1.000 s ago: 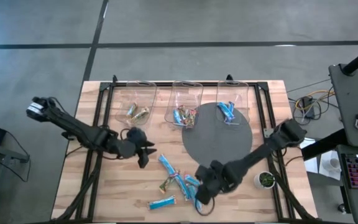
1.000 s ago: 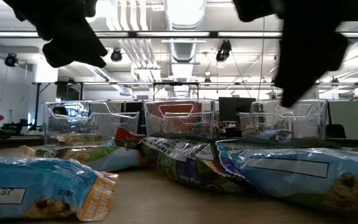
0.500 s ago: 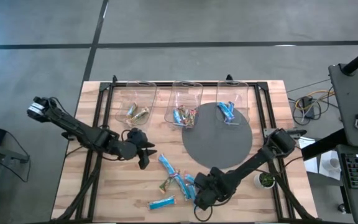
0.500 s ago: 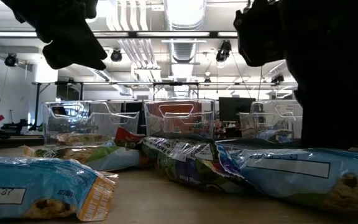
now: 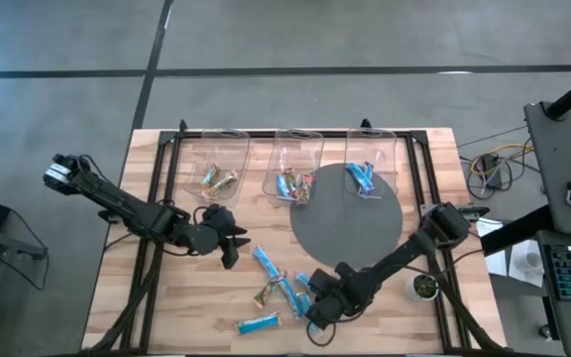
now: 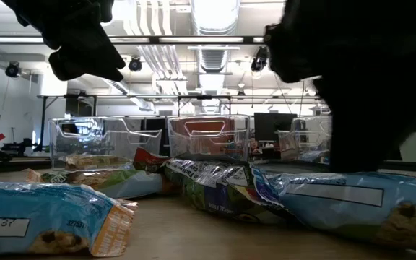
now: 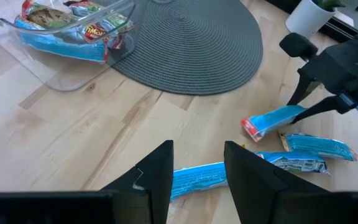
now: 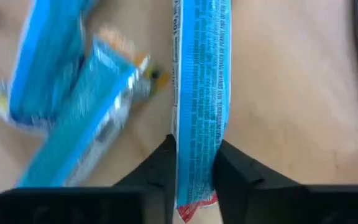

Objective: Pick and place Granola Bars by type
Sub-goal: Put the red granola bar into the middle transparent bin

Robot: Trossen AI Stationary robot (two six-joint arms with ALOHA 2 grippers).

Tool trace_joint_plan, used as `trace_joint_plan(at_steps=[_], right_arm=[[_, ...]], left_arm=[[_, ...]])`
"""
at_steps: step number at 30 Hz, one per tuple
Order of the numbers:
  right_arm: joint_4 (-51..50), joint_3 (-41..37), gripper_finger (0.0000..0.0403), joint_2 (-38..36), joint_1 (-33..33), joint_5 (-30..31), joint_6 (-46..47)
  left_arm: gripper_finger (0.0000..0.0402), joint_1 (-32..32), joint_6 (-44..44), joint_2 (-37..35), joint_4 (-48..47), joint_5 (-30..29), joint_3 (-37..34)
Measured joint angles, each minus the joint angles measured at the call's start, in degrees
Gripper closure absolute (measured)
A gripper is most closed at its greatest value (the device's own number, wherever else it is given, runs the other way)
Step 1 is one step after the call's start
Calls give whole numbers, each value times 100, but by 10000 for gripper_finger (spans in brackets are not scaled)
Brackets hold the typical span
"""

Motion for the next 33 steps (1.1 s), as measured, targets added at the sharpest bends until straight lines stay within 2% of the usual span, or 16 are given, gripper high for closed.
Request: trace_joint_plan(at_steps=[3,8,14,17,20,22,26,29,33], right_arm=[[15,-24,362,-90,-53,123,-4],[-58,-39,363,-590,-139,699,219],[-163,-101,356,-1506,-594,2192,1026],[-118,-123,355,-1986,-1077,2428,917],[-95,-138,355,-2251,-1729,2202,271],[-69,-142,355,-2347,-2241,1814,-205],[298,-175,354,-2304,-3338,303,-950],[538,-236,353,-2060,-3986,-426,-1187],[595,-223,328,-1904,-4439,-690,-1206]], left_arm=[[275,-1,-89,-2,0,0,0],[275,-1,-145,-4,1,0,0],[275,1,-191,-4,3,-98,0],[275,-1,-298,-4,14,-110,0],[275,-1,-382,-4,43,-157,0],[275,-1,-458,-4,77,-170,0],[275,0,-696,-7,125,-266,0],[275,-1,-890,-7,129,-336,0],[275,-14,-1162,-7,130,-351,0]])
